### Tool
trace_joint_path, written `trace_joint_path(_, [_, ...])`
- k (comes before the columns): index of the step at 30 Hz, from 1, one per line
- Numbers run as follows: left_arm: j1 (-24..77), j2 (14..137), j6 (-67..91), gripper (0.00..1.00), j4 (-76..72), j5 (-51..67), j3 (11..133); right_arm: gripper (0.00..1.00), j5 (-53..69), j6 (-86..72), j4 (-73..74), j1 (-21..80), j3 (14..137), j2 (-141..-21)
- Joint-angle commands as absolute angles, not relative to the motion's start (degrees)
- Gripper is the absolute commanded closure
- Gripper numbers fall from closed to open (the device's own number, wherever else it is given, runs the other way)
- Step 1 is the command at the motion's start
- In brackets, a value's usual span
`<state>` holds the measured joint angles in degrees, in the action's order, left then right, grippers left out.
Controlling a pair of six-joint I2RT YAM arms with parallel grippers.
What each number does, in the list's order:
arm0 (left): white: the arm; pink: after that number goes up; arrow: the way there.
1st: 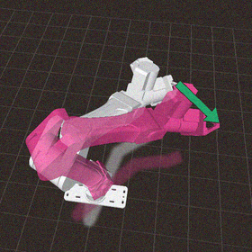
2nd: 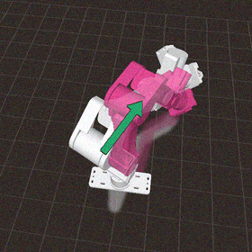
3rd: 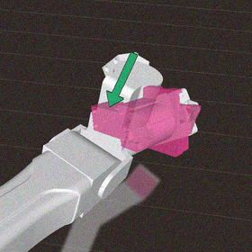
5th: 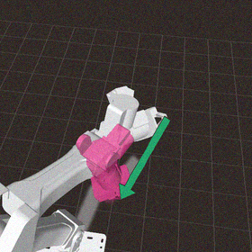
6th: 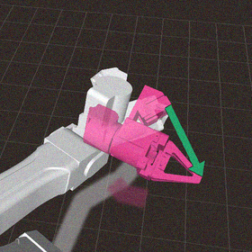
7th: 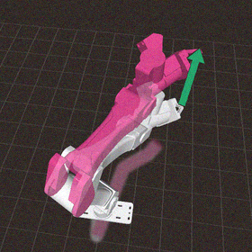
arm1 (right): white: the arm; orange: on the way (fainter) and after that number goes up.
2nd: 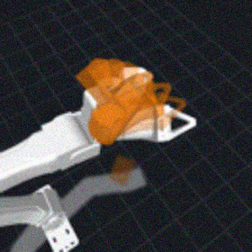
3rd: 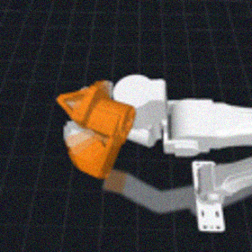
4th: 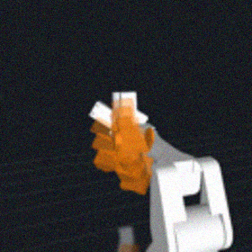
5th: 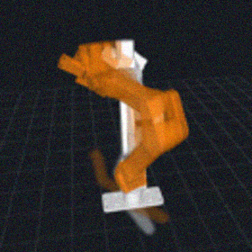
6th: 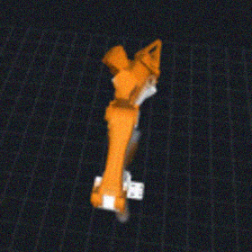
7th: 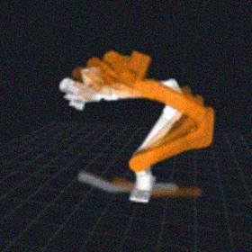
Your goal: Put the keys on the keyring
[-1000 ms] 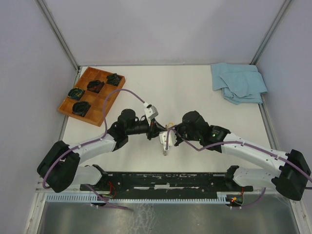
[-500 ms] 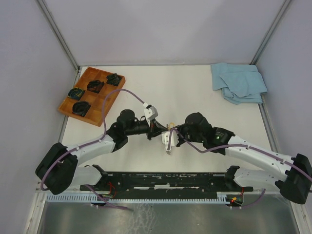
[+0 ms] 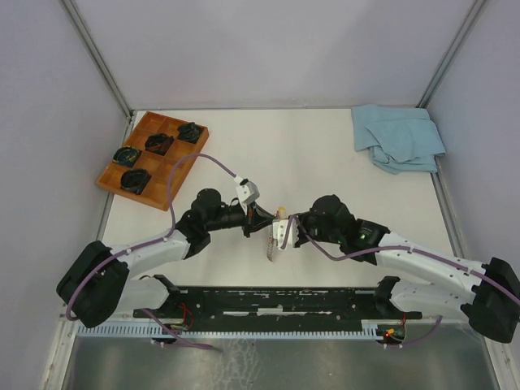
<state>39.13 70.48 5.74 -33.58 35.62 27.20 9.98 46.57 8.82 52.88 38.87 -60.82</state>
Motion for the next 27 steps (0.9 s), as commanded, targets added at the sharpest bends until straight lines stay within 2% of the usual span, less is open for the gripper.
trace_joint_path(1, [38.58, 69.03, 8.31, 0.97, -41.81, 33.49, 26.91, 0.99, 7.91, 41.85, 4.17, 52.56, 35.02, -59.51])
trace_joint_path(19, [38.63, 70.74, 15.53, 0.97, -53.05, 28.62, 22.90, 0.99, 9.05, 36.65, -0.65, 52.56, 34.66, -64.82])
trace_joint_path(27, [38.68, 71.19, 16.16, 0.97, -55.30, 27.25, 21.45, 0.90, 8.86, 32.44, -5.77, 52.55, 34.41, -66.35])
